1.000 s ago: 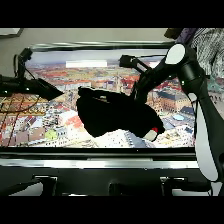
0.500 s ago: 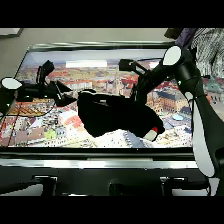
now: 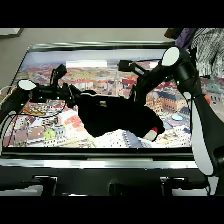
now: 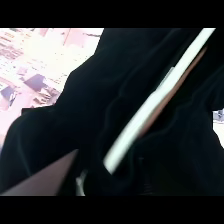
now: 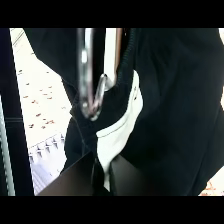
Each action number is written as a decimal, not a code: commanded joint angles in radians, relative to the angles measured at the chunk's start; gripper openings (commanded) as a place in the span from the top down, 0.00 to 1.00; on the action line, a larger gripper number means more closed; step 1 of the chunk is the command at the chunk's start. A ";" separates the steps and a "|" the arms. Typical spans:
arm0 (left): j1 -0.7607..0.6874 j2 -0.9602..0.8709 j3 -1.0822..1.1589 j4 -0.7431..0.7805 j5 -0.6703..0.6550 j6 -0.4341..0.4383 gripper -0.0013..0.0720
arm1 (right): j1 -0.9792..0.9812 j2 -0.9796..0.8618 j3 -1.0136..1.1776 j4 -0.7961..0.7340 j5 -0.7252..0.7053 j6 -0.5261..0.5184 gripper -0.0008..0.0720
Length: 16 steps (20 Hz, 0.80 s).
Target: Fold the clothes and pants, and hang the long-sleeved shirts on hangers.
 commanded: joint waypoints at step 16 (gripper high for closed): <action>-0.023 0.125 0.006 -0.007 0.008 0.013 0.93 | -0.080 0.124 0.000 -0.098 -0.097 0.201 0.21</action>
